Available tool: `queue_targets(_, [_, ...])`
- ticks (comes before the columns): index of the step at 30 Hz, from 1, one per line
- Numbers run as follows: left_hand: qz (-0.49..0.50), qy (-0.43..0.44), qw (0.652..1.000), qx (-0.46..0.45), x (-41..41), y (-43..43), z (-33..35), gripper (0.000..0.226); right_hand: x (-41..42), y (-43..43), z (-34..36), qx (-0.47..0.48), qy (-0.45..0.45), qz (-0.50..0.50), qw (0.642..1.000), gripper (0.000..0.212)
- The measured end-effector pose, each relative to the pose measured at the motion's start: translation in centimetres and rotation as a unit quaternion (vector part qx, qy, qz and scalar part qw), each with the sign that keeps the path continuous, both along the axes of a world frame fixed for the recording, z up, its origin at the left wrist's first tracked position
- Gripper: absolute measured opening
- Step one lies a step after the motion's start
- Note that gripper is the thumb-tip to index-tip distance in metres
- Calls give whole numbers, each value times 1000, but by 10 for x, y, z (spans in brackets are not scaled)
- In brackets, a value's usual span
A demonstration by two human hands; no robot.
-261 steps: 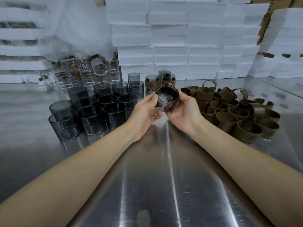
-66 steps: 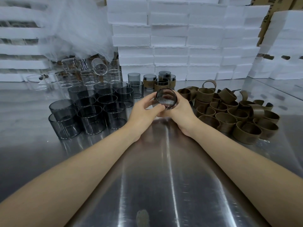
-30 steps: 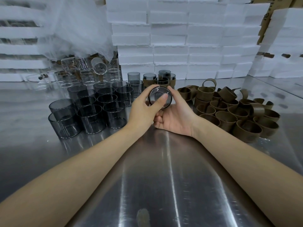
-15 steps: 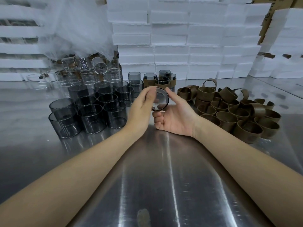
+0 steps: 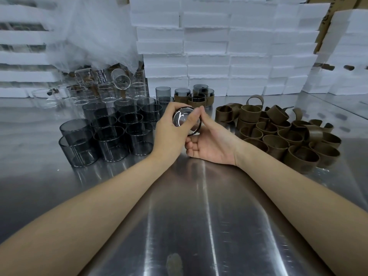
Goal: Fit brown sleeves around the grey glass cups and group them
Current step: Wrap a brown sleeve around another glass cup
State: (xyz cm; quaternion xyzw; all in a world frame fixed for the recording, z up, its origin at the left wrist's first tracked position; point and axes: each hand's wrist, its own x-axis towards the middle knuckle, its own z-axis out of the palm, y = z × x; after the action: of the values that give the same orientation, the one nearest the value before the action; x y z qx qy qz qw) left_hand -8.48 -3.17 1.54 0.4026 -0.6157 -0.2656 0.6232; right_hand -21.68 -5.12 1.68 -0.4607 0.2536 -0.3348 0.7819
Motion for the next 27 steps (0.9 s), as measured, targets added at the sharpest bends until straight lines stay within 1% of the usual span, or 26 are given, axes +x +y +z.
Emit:
queue_targets(4, [25,-3,1000,-6,-2,1,1,12,0,1,1,-4,1,13,1000,58])
queue_targets(10, [48,16,998,-23,-4,0,-2,33,5,5,0,-43,20,-8,999,67])
queue_targets(11, [52,18,998,-26,-4,1,-2,36,6,6,-1,-54,17,-10,998,63])
queue_targets(12, [55,16,998,-30,-3,2,-2,39,7,7,-2,-69,12,-13,997,55])
queue_targets(14, [51,6,998,-35,-2,1,-3,39,7,9,-3,-94,8,-35,995,38])
queue_targets(15, [49,1,998,-37,-2,1,-4,36,7,8,-3,-92,2,-54,994,36])
queue_targets(17, [52,-9,997,-47,-1,0,-4,33,6,6,-4,-85,-10,-105,991,44])
queue_targets(18, [50,-21,997,-59,-1,1,-4,33,7,5,-3,-100,4,-137,985,46])
queue_targets(19, [41,-41,996,-74,0,2,-3,37,7,5,-3,-134,45,-175,974,46])
queue_targets(20, [27,-75,993,-92,-1,3,-3,44,7,4,-3,-178,107,-222,953,46])
queue_targets(21, [11,-125,986,-113,-2,5,-3,48,8,3,-4,-222,176,-269,921,47])
queue_targets(22, [4,-193,972,-131,-4,7,-3,49,8,3,-6,-254,226,-309,888,46])
queue_targets(23, [13,-264,954,-139,-8,9,-3,48,8,2,-8,-274,247,-327,870,41])
queue_targets(24, [33,-323,936,-137,-11,11,-4,46,8,1,-9,-281,237,-337,867,34])
queue_targets(25, [52,-359,923,-128,-14,13,-6,46,8,3,-9,-297,235,-337,862,30])
queue_targets(27, [73,-367,922,-100,-14,14,-6,52,8,4,-10,-346,264,-324,840,20])
